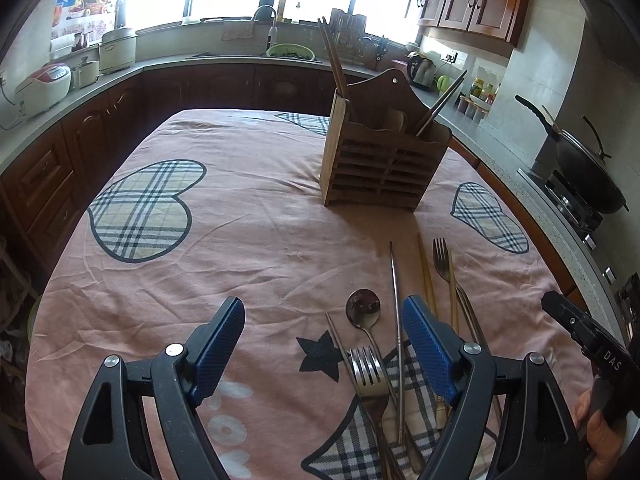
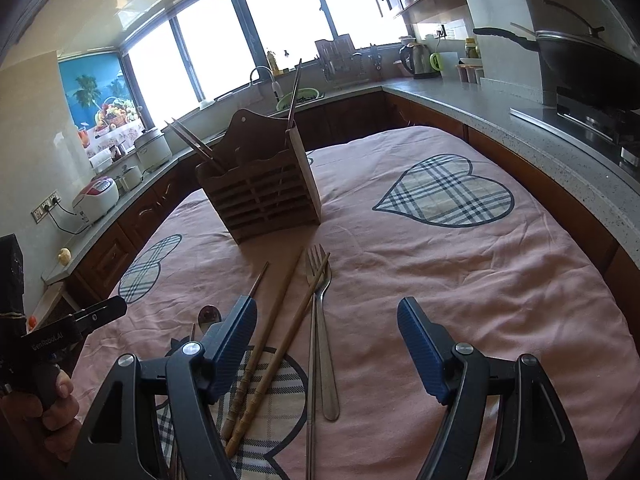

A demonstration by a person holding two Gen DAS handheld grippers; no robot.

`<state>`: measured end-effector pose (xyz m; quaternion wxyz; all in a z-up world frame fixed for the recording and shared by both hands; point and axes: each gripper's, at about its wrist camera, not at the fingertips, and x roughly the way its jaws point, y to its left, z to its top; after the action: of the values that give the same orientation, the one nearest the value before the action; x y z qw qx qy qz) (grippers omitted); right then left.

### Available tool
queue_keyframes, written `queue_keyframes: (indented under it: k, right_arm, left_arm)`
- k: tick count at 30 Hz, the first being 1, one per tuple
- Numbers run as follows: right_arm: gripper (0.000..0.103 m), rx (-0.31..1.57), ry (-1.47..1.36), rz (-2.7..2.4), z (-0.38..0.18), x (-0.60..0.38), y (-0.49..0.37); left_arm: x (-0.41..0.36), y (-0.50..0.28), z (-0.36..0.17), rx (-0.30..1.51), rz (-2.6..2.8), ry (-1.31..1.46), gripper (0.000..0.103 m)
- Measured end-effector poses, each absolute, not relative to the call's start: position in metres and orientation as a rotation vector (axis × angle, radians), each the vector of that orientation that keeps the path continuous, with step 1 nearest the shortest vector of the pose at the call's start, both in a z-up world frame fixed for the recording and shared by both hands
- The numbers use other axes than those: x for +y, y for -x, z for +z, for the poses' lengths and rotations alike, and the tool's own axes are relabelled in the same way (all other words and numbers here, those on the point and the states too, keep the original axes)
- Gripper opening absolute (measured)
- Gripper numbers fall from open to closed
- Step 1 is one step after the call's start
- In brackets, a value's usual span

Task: Organize utensils
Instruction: 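Close the left tool on a thin metal chopstick while the right tool grasps a wooden chopstick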

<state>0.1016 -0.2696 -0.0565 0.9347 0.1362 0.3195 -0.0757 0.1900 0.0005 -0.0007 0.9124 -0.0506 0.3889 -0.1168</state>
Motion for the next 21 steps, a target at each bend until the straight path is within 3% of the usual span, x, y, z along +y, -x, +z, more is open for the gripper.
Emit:
queue_keyframes:
  k: [6, 11, 14, 21]
  right_arm:
    - [0.071, 0.684, -0.324, -0.14, -0.062, -0.281, -0.12]
    - [0.053, 0.751, -0.371, -0.098, -0.074, -0.287, -0.15]
    - [0.044, 0.796, -0.392, -0.077, -0.084, -0.29, -0.171]
    - [0.031, 0.876, -0.434, -0.063, -0.106, -0.299, -0.215]
  left_arm:
    - [-0.017, -0.224, -0.01, 0.849, -0.279, 0.06, 0.08]
    - [-0.033, -0.254, -0.017, 0.876, -0.317, 0.037, 0.08]
    - [-0.045, -0.273, -0.025, 0.903, -0.33, -0.002, 0.073]
    - [-0.07, -0.315, -0.045, 0.971, -0.381, -0.054, 0.065]
